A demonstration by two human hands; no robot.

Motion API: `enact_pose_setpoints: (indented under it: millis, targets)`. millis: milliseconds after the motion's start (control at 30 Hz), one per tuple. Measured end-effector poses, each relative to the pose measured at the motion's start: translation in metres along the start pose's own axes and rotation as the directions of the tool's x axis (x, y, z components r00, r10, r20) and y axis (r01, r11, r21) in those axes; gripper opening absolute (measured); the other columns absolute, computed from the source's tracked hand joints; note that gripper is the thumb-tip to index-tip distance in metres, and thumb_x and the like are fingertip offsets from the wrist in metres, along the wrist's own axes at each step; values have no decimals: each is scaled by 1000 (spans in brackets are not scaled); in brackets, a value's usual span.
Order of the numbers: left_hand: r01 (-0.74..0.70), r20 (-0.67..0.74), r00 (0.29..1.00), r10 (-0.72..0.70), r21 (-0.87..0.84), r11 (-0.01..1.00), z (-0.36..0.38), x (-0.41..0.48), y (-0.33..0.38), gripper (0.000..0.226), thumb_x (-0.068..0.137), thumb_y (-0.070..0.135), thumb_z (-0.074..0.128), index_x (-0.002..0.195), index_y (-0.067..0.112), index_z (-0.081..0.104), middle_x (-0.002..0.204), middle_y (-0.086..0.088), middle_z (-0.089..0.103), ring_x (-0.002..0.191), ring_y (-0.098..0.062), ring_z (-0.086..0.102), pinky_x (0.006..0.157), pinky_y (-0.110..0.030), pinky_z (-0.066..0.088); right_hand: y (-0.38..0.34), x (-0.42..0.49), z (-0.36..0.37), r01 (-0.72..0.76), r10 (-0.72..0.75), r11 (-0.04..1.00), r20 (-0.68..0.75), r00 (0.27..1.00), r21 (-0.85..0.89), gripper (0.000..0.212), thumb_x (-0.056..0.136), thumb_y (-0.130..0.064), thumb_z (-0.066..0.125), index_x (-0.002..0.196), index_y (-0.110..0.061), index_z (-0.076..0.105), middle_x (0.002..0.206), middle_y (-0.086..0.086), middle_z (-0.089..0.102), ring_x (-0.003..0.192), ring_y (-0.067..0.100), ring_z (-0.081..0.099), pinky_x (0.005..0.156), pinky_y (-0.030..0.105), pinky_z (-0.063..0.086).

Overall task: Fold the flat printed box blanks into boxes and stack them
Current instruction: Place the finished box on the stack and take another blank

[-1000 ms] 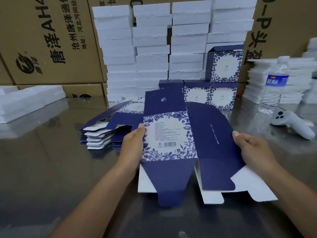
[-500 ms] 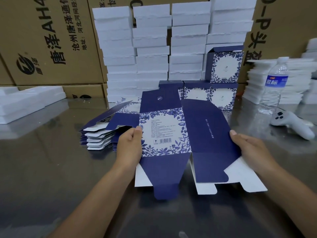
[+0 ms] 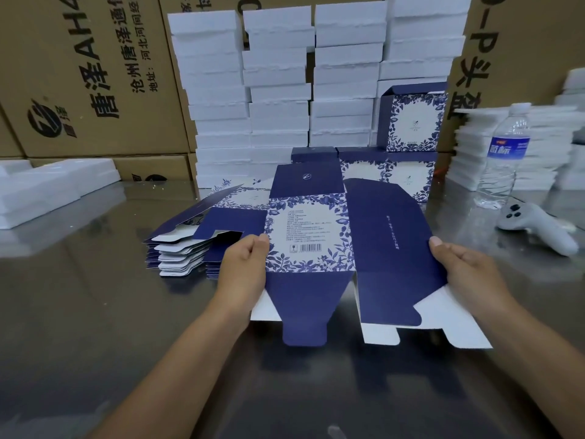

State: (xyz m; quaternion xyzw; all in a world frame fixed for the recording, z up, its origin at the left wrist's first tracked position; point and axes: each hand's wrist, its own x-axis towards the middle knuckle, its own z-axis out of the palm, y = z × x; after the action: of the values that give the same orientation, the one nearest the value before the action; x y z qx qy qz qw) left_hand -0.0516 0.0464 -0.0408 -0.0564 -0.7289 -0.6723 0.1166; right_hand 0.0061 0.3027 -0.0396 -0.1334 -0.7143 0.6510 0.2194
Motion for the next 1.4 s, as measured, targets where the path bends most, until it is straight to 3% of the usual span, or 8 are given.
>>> enact_pose_setpoints:
  millis: [267, 400, 500, 633, 867, 1000, 1267, 1400]
  targets:
    - [-8, -64, 998, 9, 14, 1000, -4, 4, -3, 32, 100, 23, 44, 77, 1, 47, 80, -5, 40, 75, -20, 29, 69, -30, 22, -1, -2, 1, -66, 64, 998, 82, 995, 15, 33, 95, -28, 53, 70, -13, 67, 49, -2, 65, 36, 12, 58, 31, 15, 38]
    - [75, -2, 997, -76, -107, 991, -4, 4, -4, 19, 99, 27, 46, 88, 13, 54, 85, -6, 48, 78, -19, 40, 74, -31, 29, 2, 0, 0, -47, 52, 996, 64, 997, -74, 38, 96, -25, 51, 65, -6, 60, 42, -4, 59, 32, 8, 52, 31, 11, 35]
    - [134, 24, 991, -132, -180, 974, 0, 5, -2, 35, 99, 29, 47, 74, 12, 66, 75, 2, 69, 68, -12, 63, 67, -25, 44, 3, 1, 0, -41, 43, 995, 18, 999, -95, 38, 96, -26, 52, 76, 4, 62, 47, 2, 59, 32, 8, 49, 32, 12, 35]
    - [135, 61, 989, -133, -40, 990, 0, 4, -2, 45, 100, 32, 44, 68, 13, 70, 67, 7, 68, 64, -12, 62, 54, -13, 43, 2, 1, -1, -29, 27, 996, -27, 999, -87, 46, 96, -29, 52, 91, 17, 57, 67, 15, 54, 46, 19, 49, 39, 19, 37]
    - [111, -24, 993, -111, -12, 994, -5, 6, -5, 44, 100, 32, 43, 95, -7, 61, 93, -12, 65, 84, -20, 55, 83, -36, 43, -4, -4, 4, -118, 116, 993, 64, 991, 25, 35, 95, -32, 52, 74, -7, 65, 47, 0, 63, 34, 12, 56, 31, 16, 38]
    - [105, -46, 993, -104, 0, 995, -5, 9, -8, 43, 100, 33, 42, 97, -5, 63, 101, -11, 68, 89, -22, 59, 91, -40, 45, 0, -2, 3, -110, 113, 993, 90, 990, -34, 36, 95, -26, 53, 73, 0, 65, 51, 6, 65, 37, 13, 56, 33, 15, 39]
    - [180, 46, 983, -175, -134, 974, -5, 9, -4, 31, 97, 33, 50, 73, 19, 65, 73, 3, 70, 71, -15, 64, 71, -29, 45, 9, 3, 1, -16, 22, 988, 36, 999, -153, 38, 95, -24, 53, 73, 5, 62, 62, 14, 59, 40, 16, 51, 35, 15, 37]
    - [256, 152, 962, -227, -208, 944, -4, 6, 1, 18, 96, 27, 52, 101, 20, 67, 95, -5, 74, 88, -22, 67, 80, -37, 51, 10, 0, 7, 149, -126, 939, 92, 988, -310, 9, 95, -19, 54, 101, -14, 56, 78, 19, 61, 55, 15, 51, 44, 20, 37]
